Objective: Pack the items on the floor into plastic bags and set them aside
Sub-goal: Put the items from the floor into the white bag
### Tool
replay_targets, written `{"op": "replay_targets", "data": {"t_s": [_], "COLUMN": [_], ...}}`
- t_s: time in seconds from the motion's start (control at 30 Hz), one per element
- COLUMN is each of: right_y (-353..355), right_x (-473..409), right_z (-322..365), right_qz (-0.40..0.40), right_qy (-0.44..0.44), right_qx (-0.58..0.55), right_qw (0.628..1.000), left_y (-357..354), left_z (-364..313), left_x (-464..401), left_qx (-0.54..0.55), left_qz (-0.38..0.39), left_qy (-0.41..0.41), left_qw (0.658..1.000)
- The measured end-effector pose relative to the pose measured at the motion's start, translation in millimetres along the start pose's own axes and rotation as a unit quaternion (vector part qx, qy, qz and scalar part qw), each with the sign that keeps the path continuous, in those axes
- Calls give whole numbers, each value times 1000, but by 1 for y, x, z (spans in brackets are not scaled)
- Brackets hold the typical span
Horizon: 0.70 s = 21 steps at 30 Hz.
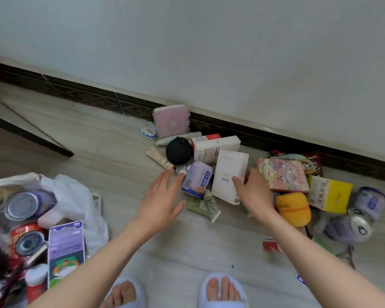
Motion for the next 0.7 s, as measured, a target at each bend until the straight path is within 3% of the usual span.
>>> {"op": "replay_targets", "data": {"t_s": [0.17, 0.5, 0.7], "right_y": [-26, -12, 13], "right_x": [-10, 8, 35], "right_z": [-16, -21, 3], "right_qz": [2, -48, -86], "right_qy": [-71, -60, -36], "right_qx": [-10, -92, -129], "right_qw": [997, 993, 987], "left_y": [-32, -55, -28], "left_z": [2, 8, 18], "left_x": [-29, -60, -19], "left_qx": [94, 248, 406], "left_qz": [14, 9, -11], "left_qy": [55, 182, 251], "left_qw": [994, 951, 879]}}
Point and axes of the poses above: each hand's wrist, its own x-axis away from the middle knuckle, its own y-axis out of the back of the hand, z = x × y, the point moved 9 cm from there along -x, towards the middle knuckle, and after that the axes turned 10 degrees about x, right-handed, at the moved point
